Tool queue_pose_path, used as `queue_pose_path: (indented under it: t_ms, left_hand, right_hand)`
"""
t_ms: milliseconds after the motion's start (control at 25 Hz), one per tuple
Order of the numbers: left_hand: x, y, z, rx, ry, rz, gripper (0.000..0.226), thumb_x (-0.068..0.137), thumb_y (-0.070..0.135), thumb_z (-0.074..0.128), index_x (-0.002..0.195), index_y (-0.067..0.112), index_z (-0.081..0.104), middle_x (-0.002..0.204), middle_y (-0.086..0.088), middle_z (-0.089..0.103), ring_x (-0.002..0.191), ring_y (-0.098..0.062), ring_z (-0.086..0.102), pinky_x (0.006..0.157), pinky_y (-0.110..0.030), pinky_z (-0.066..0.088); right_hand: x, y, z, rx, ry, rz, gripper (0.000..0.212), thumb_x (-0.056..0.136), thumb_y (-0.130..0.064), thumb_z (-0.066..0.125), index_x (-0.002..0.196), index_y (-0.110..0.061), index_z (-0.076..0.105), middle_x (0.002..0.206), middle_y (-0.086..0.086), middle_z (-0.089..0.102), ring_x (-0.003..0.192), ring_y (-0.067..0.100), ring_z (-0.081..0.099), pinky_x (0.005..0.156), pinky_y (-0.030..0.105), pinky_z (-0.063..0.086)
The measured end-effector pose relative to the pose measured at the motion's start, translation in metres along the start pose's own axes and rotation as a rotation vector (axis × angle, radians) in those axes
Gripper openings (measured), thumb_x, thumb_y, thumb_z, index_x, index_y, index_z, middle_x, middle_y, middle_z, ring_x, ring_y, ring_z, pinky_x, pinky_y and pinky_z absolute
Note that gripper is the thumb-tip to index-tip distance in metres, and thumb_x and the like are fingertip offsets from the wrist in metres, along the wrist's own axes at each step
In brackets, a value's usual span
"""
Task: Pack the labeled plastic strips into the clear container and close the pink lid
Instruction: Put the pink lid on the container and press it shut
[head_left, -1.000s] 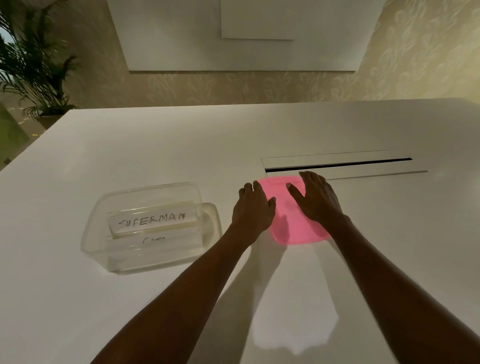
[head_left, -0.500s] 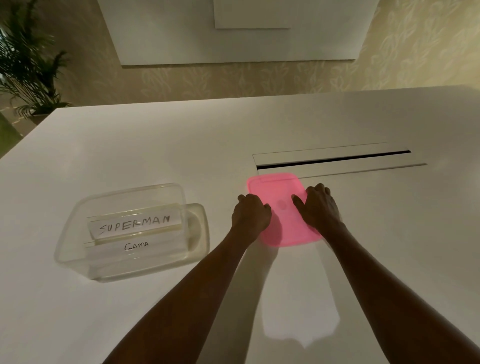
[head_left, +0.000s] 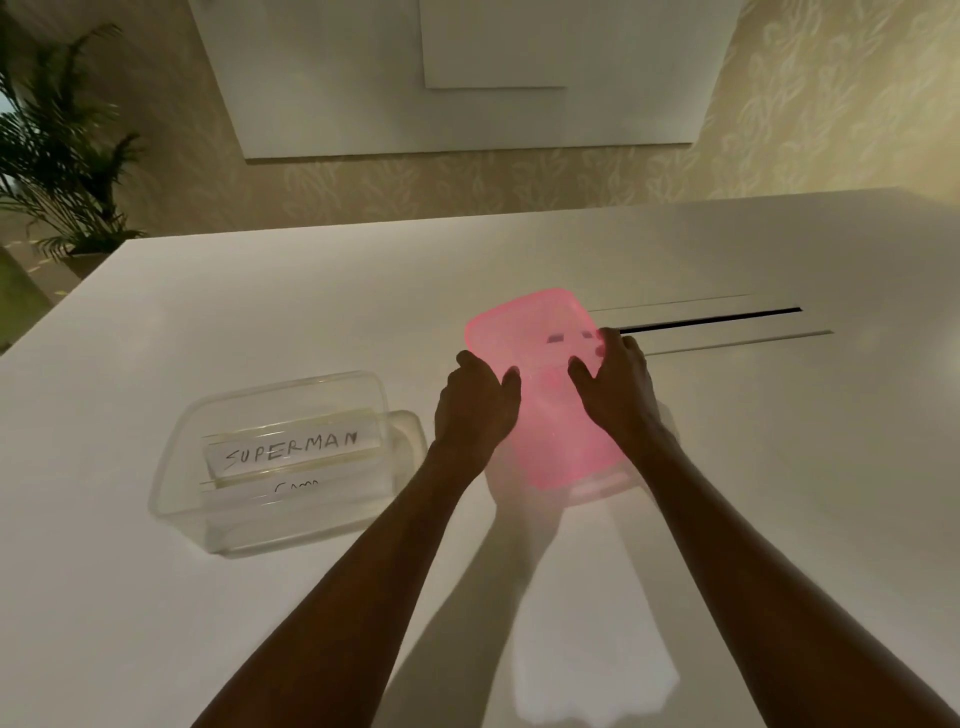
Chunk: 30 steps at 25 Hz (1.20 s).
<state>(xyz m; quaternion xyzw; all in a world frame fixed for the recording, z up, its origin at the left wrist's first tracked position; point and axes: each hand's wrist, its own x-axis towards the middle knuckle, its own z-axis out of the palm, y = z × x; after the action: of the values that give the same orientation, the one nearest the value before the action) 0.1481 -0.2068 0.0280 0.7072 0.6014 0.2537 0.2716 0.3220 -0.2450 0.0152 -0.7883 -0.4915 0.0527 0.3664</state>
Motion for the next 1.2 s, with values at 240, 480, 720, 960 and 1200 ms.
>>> queue_pose_path:
  t_ms: [240, 480, 720, 960, 1200]
  left_hand:
    - [-0.009, -0.019, -0.078, -0.14, 0.132, -0.006, 0.056, 0.1, 0.057, 0.043, 0.125, 0.007, 0.039, 0.119, -0.02, 0.067, 0.09, -0.041, 0.073, 0.08, -0.044, 0.057]
    - [-0.002, -0.056, -0.155, -0.616, 0.194, -0.067, 0.054, 0.102, 0.054, 0.044, 0.116, 0.004, 0.059, 0.105, -0.017, 0.069, 0.084, -0.027, 0.07, 0.086, -0.051, 0.061]
    - [0.005, -0.107, -0.243, -1.229, -0.126, -0.2, 0.075, 0.101, 0.062, 0.044, 0.123, -0.009, 0.057, 0.112, -0.032, 0.069, 0.106, -0.042, 0.072, 0.096, -0.048, 0.059]
    - [-0.005, -0.143, -0.298, -1.568, -0.334, -0.251, 0.062, 0.102, 0.046, 0.052, 0.131, -0.009, 0.049, 0.126, -0.034, 0.064, 0.115, -0.046, 0.067, 0.097, -0.052, 0.056]
    - [-0.003, -0.175, -0.319, -1.3, -0.388, -0.269, 0.039, 0.105, 0.019, 0.043, 0.139, 0.004, 0.052, 0.114, -0.016, 0.067, 0.092, -0.029, 0.069, 0.07, -0.037, 0.065]
  right_hand:
    - [-0.02, -0.076, -0.012, 0.195, 0.157, -0.161, 0.042, 0.099, -0.011, 0.058, 0.141, -0.014, 0.056, 0.123, 0.009, 0.068, 0.102, 0.024, 0.068, 0.092, 0.045, 0.058]
    - [-0.049, -0.146, -0.007, 0.353, 0.272, -0.351, 0.048, 0.098, 0.01, 0.047, 0.139, -0.008, 0.064, 0.118, 0.011, 0.073, 0.106, 0.027, 0.07, 0.093, 0.049, 0.058]
    - [-0.094, -0.202, 0.009, 0.314, 0.388, -0.683, 0.044, 0.1, 0.011, 0.054, 0.138, -0.005, 0.066, 0.126, 0.009, 0.072, 0.116, 0.026, 0.067, 0.096, 0.04, 0.057]
    - [-0.14, -0.24, 0.03, 0.078, 0.398, -0.972, 0.049, 0.093, 0.013, 0.062, 0.137, -0.01, 0.068, 0.126, 0.013, 0.073, 0.113, 0.033, 0.069, 0.09, 0.046, 0.057]
    - [-0.175, -0.261, 0.049, -0.132, 0.209, -1.116, 0.036, 0.096, -0.007, 0.071, 0.131, -0.015, 0.074, 0.127, 0.009, 0.073, 0.115, 0.029, 0.069, 0.095, 0.042, 0.053]
